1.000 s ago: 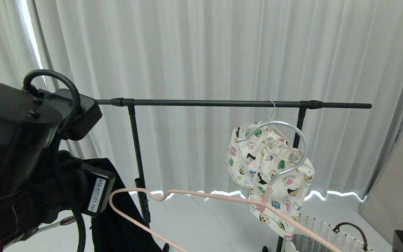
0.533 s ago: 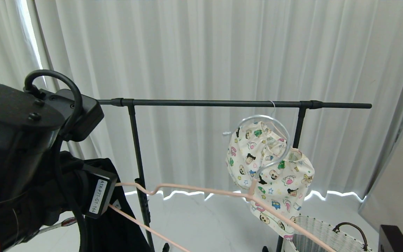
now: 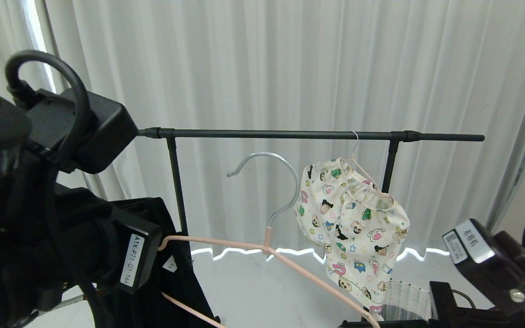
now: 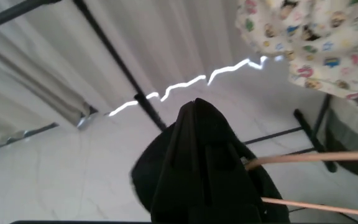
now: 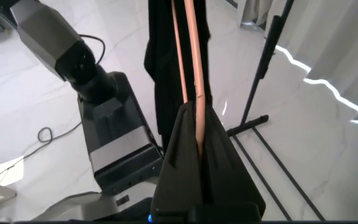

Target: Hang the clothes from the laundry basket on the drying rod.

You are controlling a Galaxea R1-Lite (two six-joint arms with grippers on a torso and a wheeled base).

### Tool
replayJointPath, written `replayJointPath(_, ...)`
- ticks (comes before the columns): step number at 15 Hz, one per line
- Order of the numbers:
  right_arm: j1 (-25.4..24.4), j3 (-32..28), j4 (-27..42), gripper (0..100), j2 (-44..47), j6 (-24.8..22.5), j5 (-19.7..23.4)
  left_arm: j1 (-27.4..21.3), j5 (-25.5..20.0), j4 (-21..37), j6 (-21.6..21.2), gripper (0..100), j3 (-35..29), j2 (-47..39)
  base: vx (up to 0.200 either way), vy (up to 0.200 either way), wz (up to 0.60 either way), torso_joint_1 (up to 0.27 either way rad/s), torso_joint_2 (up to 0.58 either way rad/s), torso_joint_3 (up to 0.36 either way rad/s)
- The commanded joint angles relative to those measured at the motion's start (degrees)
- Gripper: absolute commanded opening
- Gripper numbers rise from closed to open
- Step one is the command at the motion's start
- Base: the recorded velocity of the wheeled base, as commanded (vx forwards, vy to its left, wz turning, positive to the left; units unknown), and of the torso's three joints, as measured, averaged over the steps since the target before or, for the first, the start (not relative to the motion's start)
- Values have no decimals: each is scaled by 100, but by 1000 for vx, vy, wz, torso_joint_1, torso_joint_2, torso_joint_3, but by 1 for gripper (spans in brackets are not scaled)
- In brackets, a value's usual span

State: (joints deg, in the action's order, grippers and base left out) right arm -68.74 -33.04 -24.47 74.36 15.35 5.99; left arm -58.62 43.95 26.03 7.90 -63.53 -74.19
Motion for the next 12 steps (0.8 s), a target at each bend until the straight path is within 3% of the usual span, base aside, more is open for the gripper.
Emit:
replayJointPath(1,-315,-19,-225,0,527,109,-36,-545,-27,-10,1,0,-274,-34,0,0,0,0,0,0)
replayJointPath(3,-605,-247,-691,0,1028,346,-423,-1055,-27,-19,10,0,-274,-52,0,0,0,0,0,0)
replayJointPath(5,-702,-502,-928,0,1388,513,-845,-1204,-9,-19,1,0,-274,-60,0,0,0,0,0,0)
replayJointPath(9,-702,-555,-937,0,1388,575,-889,-1248,0,-27,1,0,-283,-52,0,0,0,0,0,0)
replayJointPath(12,-676,-555,-937,0,1370,583,-1240,-1494,0,-115,10,0,-257,-34,0,0,0,0,0,0)
